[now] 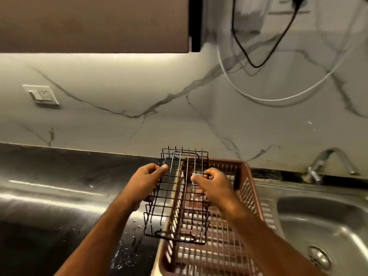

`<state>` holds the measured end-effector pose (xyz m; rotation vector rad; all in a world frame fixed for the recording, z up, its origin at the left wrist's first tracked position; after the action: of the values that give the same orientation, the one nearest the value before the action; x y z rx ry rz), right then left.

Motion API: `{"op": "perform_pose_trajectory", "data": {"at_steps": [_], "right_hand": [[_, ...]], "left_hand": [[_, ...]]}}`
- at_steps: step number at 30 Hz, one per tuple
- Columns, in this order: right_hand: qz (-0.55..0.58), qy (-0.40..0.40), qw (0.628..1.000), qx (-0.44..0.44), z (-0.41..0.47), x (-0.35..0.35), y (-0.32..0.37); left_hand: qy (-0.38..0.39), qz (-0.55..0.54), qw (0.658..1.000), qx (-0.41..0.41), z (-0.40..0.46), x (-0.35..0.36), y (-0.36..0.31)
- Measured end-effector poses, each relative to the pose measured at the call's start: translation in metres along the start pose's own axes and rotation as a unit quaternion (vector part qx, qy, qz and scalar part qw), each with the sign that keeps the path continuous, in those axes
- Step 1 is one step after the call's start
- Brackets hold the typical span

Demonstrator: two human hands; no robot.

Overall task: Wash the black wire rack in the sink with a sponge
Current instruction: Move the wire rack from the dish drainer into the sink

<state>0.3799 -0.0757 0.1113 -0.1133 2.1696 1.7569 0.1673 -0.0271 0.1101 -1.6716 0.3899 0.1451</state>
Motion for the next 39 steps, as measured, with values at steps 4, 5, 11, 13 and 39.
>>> {"op": "perform_pose_trajectory", "data": {"at_steps": [4,5,11,13,39], "right_hand": [[-0.003,-0.003,1.0,0.004,-0.006,-0.064,-0.016],[-0.008,-0.006,1.0,0.006,-0.01,-0.085,-0.022],[-0.001,-0.032,0.999,0.029,-0.028,-0.207,-0.072],[-0.001,-0.036,0.998,0.044,-0.033,-0.235,-0.085],[0.021,0.004,0.984,0.178,0.006,-0.464,-0.308]], "left_hand": [[0.026,-0.064,0.998,-0.007,-0.011,0.058,-0.026],[0.037,-0.071,0.997,-0.006,-0.013,0.076,-0.032],[0.061,-0.079,0.995,-0.014,-0.04,0.204,-0.063],[0.071,-0.089,0.993,-0.018,-0.045,0.234,-0.068],[0.123,-0.101,0.97,-0.185,-0.029,0.545,-0.025]]}}
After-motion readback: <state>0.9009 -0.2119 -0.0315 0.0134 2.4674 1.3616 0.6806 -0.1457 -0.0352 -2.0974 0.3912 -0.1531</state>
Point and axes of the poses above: each hand's wrist, its own z-axis towards the middle knuckle, its own x-axis out of the palm, y = z × x, the point moved 3 cm from there along z, towards the middle knuckle, and after that the axes turned 2 degrees about x, right-handed, at the moved point
